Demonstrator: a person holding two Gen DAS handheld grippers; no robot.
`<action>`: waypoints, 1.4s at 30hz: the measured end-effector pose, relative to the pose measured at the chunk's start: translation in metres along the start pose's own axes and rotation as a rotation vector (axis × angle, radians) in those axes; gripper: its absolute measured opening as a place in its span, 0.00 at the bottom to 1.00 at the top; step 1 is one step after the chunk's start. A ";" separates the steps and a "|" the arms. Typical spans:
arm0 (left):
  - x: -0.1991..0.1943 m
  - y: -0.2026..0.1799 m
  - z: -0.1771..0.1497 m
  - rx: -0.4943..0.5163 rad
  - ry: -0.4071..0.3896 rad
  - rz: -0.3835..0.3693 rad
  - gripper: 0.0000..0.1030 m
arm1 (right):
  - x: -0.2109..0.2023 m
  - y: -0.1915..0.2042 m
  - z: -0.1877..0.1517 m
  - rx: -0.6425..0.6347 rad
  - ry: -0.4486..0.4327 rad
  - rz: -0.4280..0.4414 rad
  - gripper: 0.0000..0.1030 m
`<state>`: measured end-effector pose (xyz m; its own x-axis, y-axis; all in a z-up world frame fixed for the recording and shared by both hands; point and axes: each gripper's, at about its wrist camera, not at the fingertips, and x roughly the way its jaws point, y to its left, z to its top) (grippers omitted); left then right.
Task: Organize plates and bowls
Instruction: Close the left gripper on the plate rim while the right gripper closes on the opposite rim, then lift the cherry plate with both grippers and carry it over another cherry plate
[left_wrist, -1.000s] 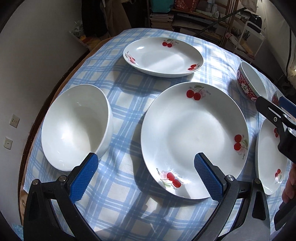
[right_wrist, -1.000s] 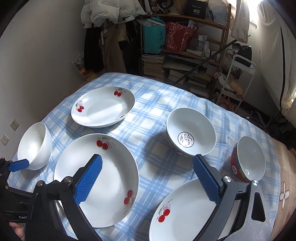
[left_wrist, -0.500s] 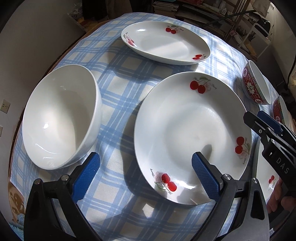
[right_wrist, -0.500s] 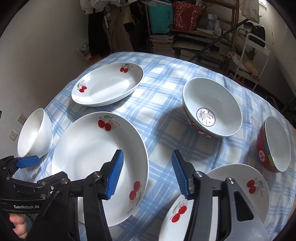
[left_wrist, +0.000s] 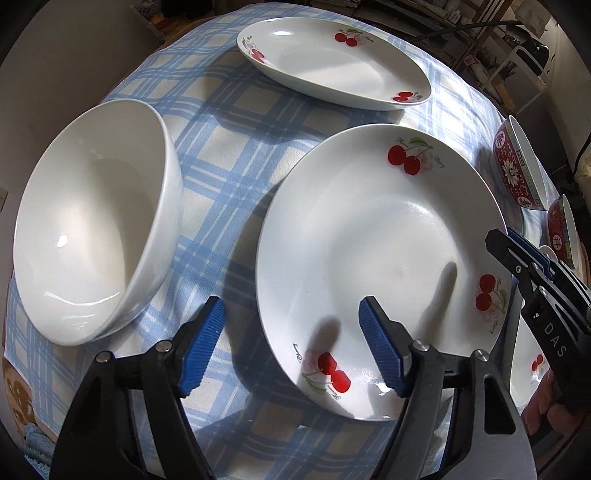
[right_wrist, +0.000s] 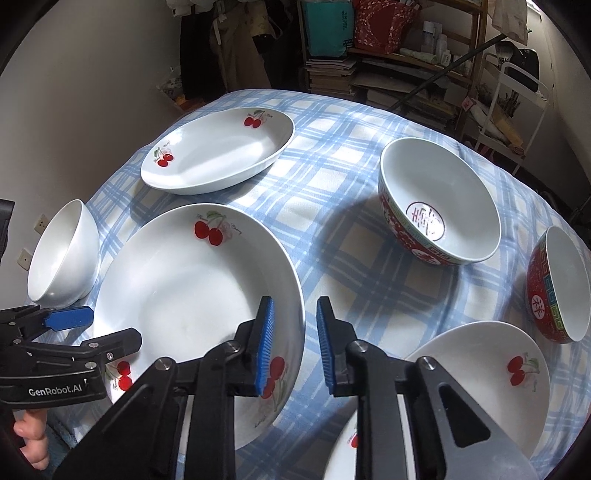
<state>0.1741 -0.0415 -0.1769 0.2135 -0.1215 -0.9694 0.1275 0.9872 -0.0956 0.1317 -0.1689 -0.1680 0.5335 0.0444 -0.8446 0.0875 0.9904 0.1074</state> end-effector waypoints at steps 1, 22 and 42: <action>0.002 0.000 0.002 0.000 -0.002 0.005 0.64 | 0.001 -0.001 0.000 0.006 0.003 0.010 0.20; 0.003 0.013 0.012 -0.005 -0.007 -0.032 0.23 | 0.008 -0.002 -0.005 0.042 0.022 0.030 0.12; -0.006 0.008 -0.009 0.059 0.026 -0.050 0.23 | -0.026 0.000 -0.025 0.095 0.041 0.061 0.10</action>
<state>0.1653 -0.0319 -0.1742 0.1804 -0.1667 -0.9694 0.1947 0.9721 -0.1310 0.0971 -0.1665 -0.1592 0.5059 0.1110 -0.8554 0.1362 0.9690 0.2063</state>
